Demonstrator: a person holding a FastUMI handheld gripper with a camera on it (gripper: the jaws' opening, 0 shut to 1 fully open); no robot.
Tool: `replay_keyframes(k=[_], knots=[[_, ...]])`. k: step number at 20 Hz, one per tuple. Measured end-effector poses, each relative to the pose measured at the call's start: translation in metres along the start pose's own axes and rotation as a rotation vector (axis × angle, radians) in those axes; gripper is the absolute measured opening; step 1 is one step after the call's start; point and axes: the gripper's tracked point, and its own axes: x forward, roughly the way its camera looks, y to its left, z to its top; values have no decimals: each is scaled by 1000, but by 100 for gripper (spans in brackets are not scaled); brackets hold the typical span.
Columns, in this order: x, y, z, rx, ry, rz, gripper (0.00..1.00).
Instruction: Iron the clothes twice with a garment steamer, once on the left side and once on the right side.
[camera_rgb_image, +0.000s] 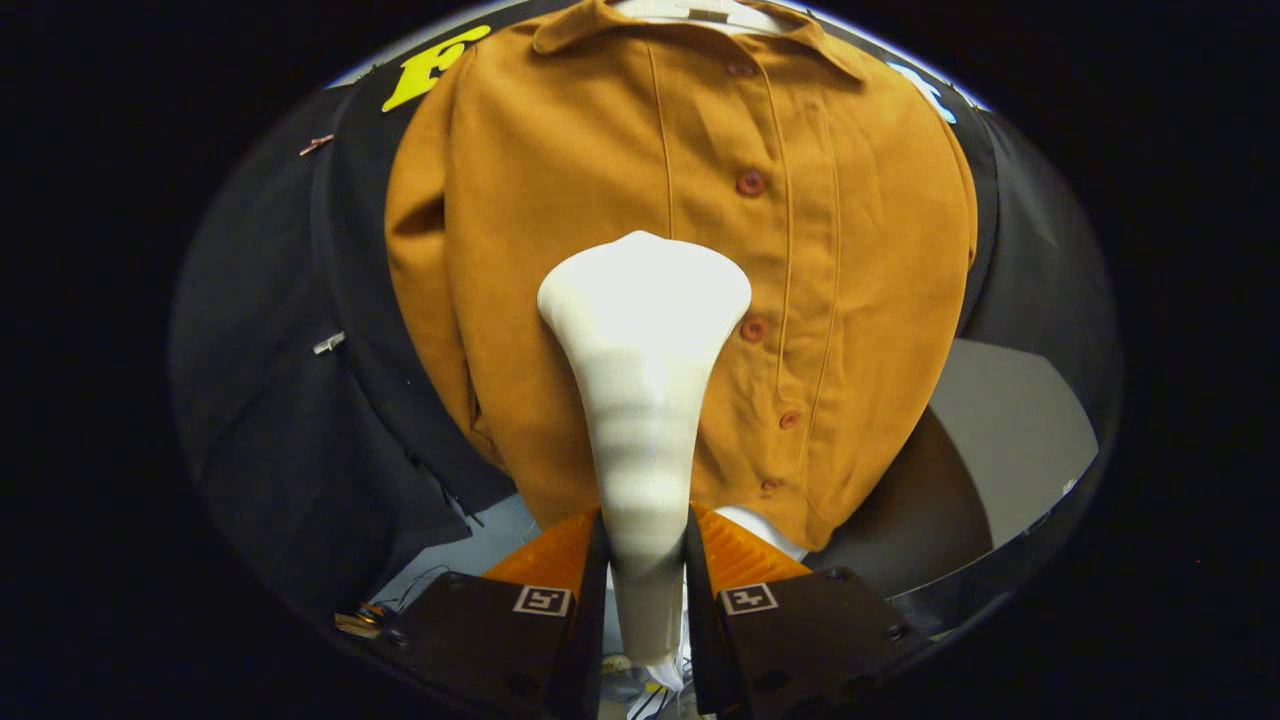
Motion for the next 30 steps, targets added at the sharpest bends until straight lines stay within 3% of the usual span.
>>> replay_keyframes(k=[7, 16, 30], knots=[[-66, -25, 83, 11, -278, -15, 39], [-130, -65, 134, 19, -527, -47, 39], [-161, -99, 143, 28, -634, -89, 39]])
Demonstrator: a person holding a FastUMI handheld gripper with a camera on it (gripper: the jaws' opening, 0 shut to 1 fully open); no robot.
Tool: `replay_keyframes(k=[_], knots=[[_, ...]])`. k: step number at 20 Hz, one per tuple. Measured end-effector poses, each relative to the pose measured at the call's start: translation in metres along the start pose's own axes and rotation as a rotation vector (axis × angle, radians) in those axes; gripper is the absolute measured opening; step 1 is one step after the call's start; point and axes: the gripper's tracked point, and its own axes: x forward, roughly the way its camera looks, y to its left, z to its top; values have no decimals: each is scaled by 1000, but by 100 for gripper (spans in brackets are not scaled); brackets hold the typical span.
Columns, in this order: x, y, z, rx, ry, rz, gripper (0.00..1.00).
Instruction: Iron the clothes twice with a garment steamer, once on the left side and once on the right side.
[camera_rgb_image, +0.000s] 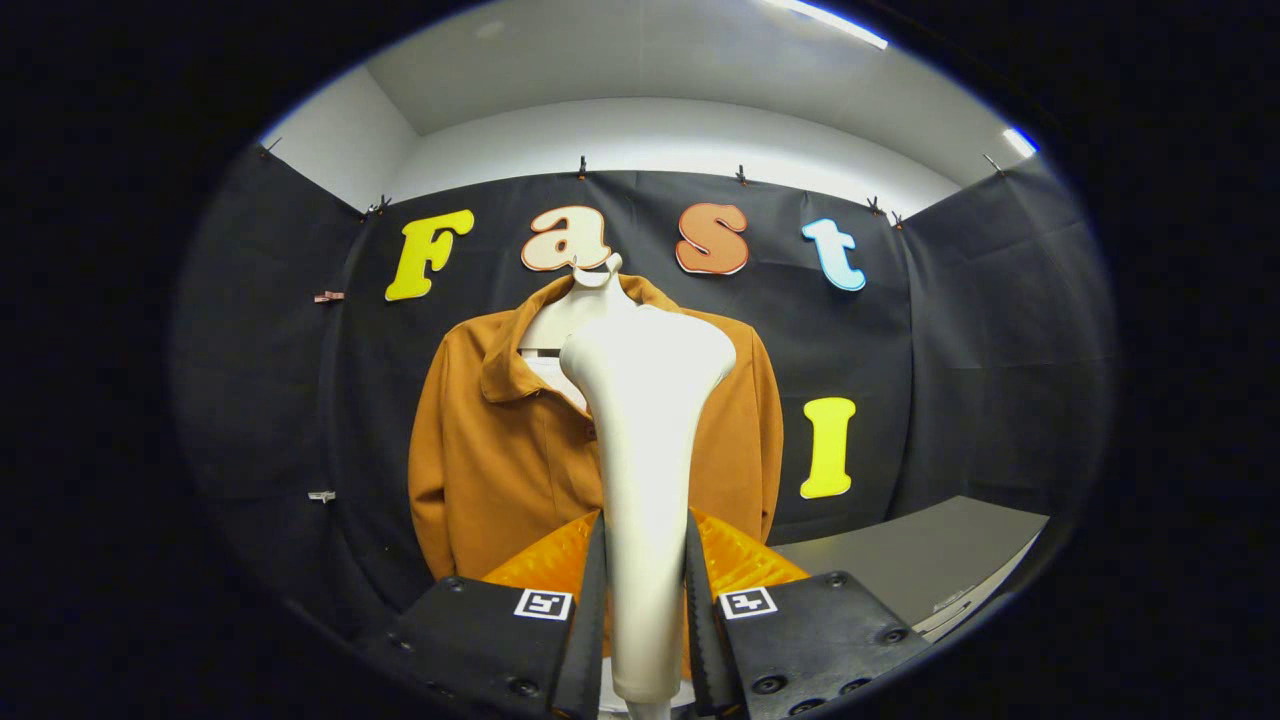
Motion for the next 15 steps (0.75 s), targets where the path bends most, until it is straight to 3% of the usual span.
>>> replay_keyframes(k=[15], knots=[[3, -4, 1, -10, 7, -14, 39]])
